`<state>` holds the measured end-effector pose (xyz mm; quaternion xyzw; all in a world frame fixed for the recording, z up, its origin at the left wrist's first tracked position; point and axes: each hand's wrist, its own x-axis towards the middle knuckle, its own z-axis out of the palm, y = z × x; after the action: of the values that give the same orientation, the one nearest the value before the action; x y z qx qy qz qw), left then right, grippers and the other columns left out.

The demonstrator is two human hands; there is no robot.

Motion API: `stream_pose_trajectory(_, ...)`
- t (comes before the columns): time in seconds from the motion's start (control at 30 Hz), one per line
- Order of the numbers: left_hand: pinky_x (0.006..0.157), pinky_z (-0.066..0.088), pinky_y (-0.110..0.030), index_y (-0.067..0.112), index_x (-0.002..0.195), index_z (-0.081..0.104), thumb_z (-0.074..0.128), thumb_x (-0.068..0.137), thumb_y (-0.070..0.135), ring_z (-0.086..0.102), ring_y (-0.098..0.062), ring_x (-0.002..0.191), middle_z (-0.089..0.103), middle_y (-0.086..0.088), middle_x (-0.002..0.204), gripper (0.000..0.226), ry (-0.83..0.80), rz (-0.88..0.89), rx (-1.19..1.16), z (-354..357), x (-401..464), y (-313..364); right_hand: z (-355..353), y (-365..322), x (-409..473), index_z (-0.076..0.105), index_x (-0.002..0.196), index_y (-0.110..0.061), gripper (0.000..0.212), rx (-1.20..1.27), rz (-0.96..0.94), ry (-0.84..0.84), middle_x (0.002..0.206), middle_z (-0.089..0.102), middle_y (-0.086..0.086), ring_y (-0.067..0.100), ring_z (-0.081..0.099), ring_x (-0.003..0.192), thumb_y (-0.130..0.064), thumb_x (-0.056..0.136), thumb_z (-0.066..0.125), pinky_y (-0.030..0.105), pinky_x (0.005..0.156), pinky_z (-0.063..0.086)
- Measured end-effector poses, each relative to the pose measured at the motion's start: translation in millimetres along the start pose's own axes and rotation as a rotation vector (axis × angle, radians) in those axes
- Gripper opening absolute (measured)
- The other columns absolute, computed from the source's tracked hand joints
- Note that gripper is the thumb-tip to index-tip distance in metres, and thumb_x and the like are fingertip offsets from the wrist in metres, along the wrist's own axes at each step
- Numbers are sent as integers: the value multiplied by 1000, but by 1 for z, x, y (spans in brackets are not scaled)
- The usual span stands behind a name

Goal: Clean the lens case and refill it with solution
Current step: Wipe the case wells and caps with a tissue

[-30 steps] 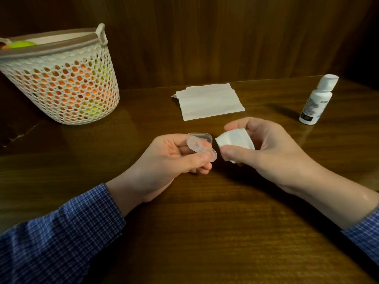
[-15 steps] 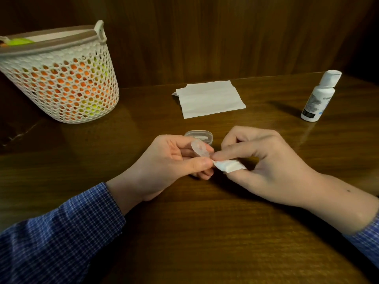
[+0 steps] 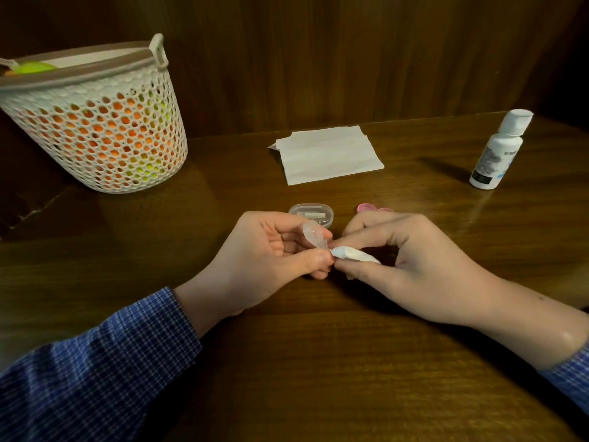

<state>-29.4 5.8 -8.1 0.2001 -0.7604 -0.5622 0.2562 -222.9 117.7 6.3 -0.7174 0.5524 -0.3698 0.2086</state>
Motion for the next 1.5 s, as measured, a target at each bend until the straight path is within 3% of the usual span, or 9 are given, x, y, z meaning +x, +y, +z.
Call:
stream_pose_trajectory(0.2, 76, 65, -46, 8, 106, 76, 77, 79, 26, 78, -25, 90, 78, -7, 102, 32, 7, 91, 131, 4, -3, 3, 0, -4, 2, 81, 96, -37, 13, -25, 67, 46, 94, 73, -20, 3, 66, 96, -32, 84, 77, 22, 89, 50)
stream_pose_trajectory(0.3, 79, 65, -39, 7, 111, 75, 76, 81, 23, 77, -23, 95, 78, -6, 107, 34, -17, 78, 122, 4, -1, 3, -9, -4, 4, 81, 93, -35, 13, 9, 123, -47, 91, 75, -18, 4, 67, 90, -39, 82, 77, 18, 81, 52)
stream_pose_trajectory(0.4, 80, 63, -32, 6, 114, 73, 73, 82, 14, 77, -23, 94, 78, -8, 108, 33, -34, 4, 3, 2, 2, 5, -22, -2, 6, 83, 92, -15, 24, 514, 262, -172, 82, 76, -3, 11, 65, 70, -33, 77, 78, 22, 70, 53)
stream_pose_trajectory(0.47, 77, 63, -31, 3, 110, 74, 72, 83, 12, 76, -24, 90, 77, -12, 105, 29, -21, -40, -114, 0, 4, 6, -24, -4, 7, 82, 93, -10, 24, 749, 318, -131, 78, 73, 1, 7, 60, 66, -27, 76, 77, 21, 61, 52)
stream_pose_trajectory(0.63, 75, 62, -29, 8, 103, 78, 73, 82, 15, 74, -20, 85, 77, -10, 99, 23, -47, -96, -230, -2, 6, 5, -16, 0, 3, 82, 95, -30, 14, 65, 18, 221, 87, 73, -7, 10, 66, 85, -25, 88, 71, 20, 71, 51)
stream_pose_trajectory(0.77, 73, 63, -28, 9, 106, 78, 72, 81, 15, 75, -20, 84, 77, -12, 100, 26, -63, -122, -225, -1, 6, 3, -4, -1, 0, 80, 108, -18, 23, -125, -166, 161, 89, 67, -9, 12, 63, 83, -22, 91, 66, 14, 69, 47)
stream_pose_trajectory(1.17, 72, 63, -29, 7, 105, 78, 76, 79, 18, 74, -21, 81, 76, -16, 97, 28, -77, -173, -226, -4, 6, -1, -7, -4, 1, 81, 105, -26, 22, -78, -67, -32, 89, 65, -7, 17, 61, 90, -26, 93, 62, 23, 78, 49)
stream_pose_trajectory(1.4, 74, 65, -34, 2, 107, 75, 74, 85, 3, 77, -25, 88, 77, -10, 100, 22, 35, 27, 52, 3, -1, 0, -4, -8, 3, 75, 85, -41, 27, 42, 77, -54, 84, 68, -17, 8, 63, 87, -18, 96, 67, 16, 78, 47)
stream_pose_trajectory(1.5, 72, 66, -38, 8, 106, 76, 76, 85, 3, 77, -24, 92, 76, -5, 106, 21, 58, 111, 174, 7, -3, 1, -9, -5, 5, 82, 89, -24, 17, 259, 252, -140, 80, 73, -8, 5, 63, 74, -18, 96, 68, 15, 67, 48)
